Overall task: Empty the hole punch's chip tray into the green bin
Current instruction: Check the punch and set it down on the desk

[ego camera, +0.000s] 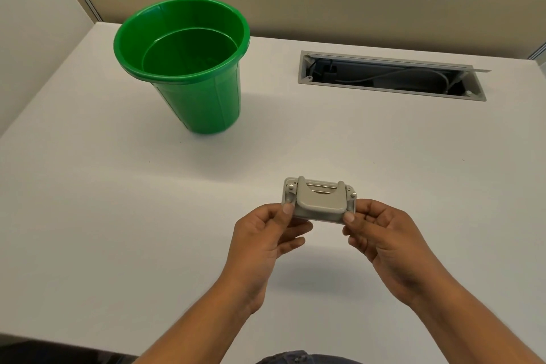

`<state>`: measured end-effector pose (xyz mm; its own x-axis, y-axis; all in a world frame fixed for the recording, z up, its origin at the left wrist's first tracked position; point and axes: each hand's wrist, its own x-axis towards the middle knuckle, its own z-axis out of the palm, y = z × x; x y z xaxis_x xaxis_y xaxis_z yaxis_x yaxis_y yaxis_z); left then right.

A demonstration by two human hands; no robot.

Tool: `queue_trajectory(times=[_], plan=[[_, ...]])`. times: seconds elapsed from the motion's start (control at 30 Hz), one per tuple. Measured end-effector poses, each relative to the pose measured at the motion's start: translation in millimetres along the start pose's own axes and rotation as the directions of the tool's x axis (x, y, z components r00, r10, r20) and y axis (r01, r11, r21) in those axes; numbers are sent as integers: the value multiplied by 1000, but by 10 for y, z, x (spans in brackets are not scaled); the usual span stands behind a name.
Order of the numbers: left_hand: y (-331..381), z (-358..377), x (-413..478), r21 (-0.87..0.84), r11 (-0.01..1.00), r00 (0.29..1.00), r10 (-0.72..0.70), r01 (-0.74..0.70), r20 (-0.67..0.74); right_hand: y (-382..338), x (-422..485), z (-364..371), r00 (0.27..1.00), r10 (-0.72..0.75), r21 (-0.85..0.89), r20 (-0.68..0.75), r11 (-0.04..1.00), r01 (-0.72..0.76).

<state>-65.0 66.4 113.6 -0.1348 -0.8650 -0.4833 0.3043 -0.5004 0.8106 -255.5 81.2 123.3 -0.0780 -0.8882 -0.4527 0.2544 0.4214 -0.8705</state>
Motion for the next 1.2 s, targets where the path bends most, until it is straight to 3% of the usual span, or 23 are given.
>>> queue_trajectory(times=[0.23, 0.37, 0.67, 1.0, 1.2], plan=[[16, -15, 39, 15, 999, 998, 46, -45, -48, -17, 41, -2, 995, 29, 67, 95, 997, -36], [-12, -50, 72, 75, 993, 994, 93, -88, -62, 1, 57, 1, 995, 38, 51, 94, 998, -43], [-75, -81, 136, 6, 998, 995, 67, -67, -77, 74, 75, 68, 996, 42, 68, 77, 997, -47], [-140, 30, 34, -133, 991, 998, -40, 35, -40, 186, 25, 185, 998, 5, -100, 67, 995, 2], [-200, 38, 43, -201, 979, 991, -67, 43, -113, 213, 0, 179, 996, -16, -226, 91, 973, 36]])
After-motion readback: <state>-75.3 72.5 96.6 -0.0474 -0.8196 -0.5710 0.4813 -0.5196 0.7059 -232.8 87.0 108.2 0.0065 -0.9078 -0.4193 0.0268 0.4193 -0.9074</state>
